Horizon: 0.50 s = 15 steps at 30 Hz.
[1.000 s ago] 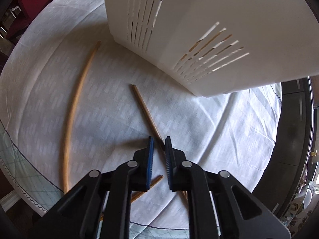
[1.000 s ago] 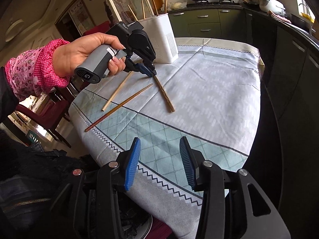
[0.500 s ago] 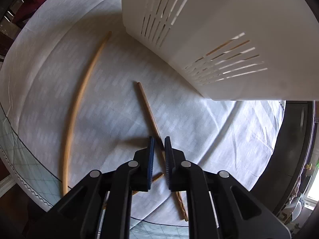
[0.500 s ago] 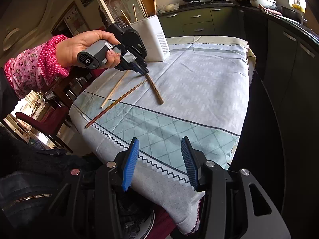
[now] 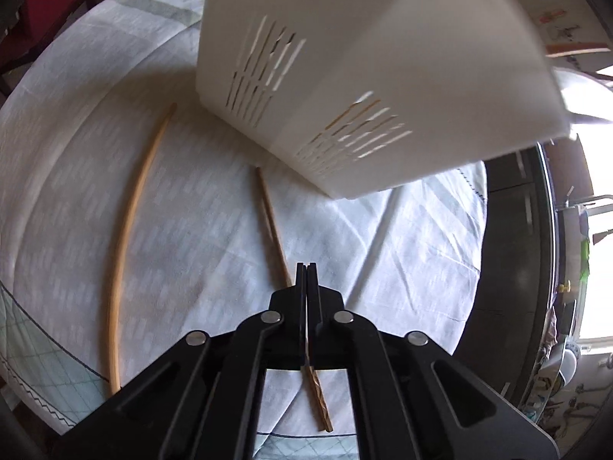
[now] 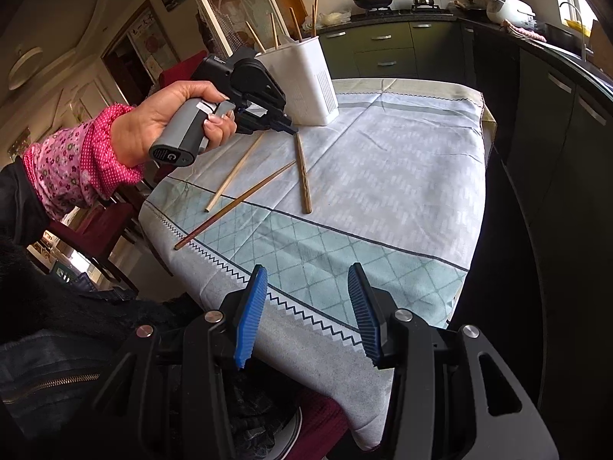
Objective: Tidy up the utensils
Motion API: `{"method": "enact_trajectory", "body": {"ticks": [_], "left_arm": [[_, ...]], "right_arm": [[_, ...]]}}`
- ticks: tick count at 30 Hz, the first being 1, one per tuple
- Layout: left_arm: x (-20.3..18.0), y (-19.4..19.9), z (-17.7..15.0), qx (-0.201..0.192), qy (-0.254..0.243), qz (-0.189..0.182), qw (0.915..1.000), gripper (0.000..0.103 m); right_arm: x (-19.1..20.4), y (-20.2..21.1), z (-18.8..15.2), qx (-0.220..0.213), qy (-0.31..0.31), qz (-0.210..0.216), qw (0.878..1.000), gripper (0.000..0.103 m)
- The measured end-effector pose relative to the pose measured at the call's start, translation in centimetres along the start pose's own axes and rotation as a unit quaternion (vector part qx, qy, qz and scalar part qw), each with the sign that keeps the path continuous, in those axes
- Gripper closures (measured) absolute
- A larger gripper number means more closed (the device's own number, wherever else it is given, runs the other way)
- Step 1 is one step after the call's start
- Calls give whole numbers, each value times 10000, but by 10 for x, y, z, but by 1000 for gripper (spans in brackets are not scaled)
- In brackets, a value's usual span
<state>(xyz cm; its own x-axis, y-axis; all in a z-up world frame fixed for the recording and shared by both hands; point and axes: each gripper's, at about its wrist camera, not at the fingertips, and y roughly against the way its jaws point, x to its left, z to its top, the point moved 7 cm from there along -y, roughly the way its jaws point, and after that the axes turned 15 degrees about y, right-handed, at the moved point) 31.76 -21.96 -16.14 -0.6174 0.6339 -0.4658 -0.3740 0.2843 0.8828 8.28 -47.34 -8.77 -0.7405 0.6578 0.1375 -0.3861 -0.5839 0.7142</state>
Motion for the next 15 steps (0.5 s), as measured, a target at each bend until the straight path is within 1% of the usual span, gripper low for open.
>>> {"method": "enact_trajectory", "body": {"ticks": [3,5,6,7,9,11,13,15], "left_arm": [[-5,15,-19,-119,-322,-381,9987,103],[0,20,-22,-128,-355,-450,9983,103],[4,21,-22,-35,-328,-468,9984,103],[8,23,-22,19,-352,-450,9984,103],[19,31,-11,-63,-359,-355,9987,103],[30,39,0,-99,-500,-214,9985,103],[45,54,12,-224,-751,19,9969,103],[56,61,23,-243,-1081,312,9934,103]], "right_arm": [[7,-1,7,37,74,-33,10000,59],[11,-6,13,143,128,-69,9998,57],[12,-9,20,169,164,-68,9997,53],[12,-14,28,180,197,-40,9996,52],[10,-28,45,322,278,-95,9991,52],[8,-46,66,442,484,-192,9977,52],[4,-71,93,567,660,-310,9957,55],[-2,-102,116,757,756,-295,9938,64]]}}
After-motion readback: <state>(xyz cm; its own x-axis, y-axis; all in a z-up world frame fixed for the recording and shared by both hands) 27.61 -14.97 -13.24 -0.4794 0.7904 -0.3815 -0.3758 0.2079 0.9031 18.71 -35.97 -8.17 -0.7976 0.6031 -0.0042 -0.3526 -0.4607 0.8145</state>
